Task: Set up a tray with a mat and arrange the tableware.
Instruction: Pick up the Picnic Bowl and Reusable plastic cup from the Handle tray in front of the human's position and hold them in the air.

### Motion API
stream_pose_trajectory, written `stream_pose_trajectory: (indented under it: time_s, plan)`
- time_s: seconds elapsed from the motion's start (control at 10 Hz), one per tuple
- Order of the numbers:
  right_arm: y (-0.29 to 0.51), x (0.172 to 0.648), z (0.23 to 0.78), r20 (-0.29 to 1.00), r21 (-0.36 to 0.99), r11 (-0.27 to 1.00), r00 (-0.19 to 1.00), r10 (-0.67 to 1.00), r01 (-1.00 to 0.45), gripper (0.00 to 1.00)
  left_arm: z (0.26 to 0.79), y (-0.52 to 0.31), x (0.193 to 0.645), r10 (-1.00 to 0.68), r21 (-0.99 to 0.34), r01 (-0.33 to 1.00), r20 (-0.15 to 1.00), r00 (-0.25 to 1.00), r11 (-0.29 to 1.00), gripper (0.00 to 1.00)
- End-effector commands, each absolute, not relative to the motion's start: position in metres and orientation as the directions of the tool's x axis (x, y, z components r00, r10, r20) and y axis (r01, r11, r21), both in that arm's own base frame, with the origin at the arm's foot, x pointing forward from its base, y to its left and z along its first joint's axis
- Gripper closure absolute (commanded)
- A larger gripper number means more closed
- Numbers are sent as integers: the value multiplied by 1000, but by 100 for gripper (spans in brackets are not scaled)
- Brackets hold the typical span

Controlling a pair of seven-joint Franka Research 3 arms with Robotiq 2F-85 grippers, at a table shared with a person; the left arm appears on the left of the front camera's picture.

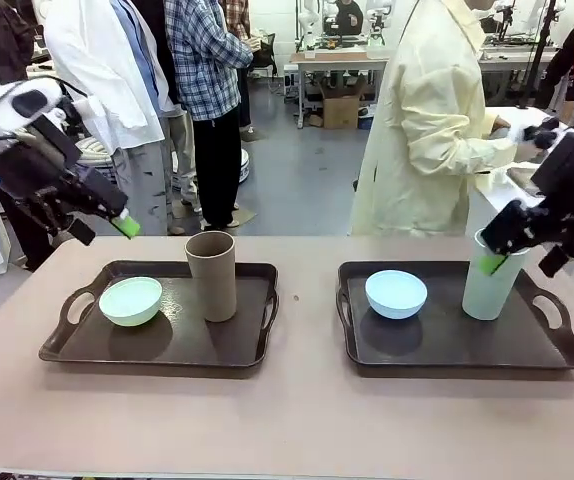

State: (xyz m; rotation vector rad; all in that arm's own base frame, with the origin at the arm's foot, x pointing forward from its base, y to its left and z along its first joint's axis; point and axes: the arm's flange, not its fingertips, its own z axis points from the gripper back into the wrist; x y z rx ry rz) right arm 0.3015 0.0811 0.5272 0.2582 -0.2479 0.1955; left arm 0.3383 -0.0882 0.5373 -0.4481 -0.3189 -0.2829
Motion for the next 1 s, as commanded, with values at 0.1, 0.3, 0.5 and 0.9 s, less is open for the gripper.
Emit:
stream_pose_trajectory:
  time_s: [0.1, 0.3, 0.5, 0.9]
  plan:
    - [14, 289, 500, 364, 454, 870, 931, 17, -194, 0, 510, -57, 367, -142, -620, 345, 354, 925, 704, 0]
    - [-28, 276, 493, 352, 546, 829, 932, -92, -125, 0, 498, -20, 367, -74, -716, 290, 318, 945, 635, 0]
    - [-76, 268, 482, 289, 587, 809, 940, -180, -26, 0, 478, 20, 381, 6, -781, 195, 247, 969, 593, 0]
    - [-142, 265, 458, 186, 633, 774, 965, -183, 24, 0, 455, 81, 378, 57, -805, 108, 173, 983, 584, 0]
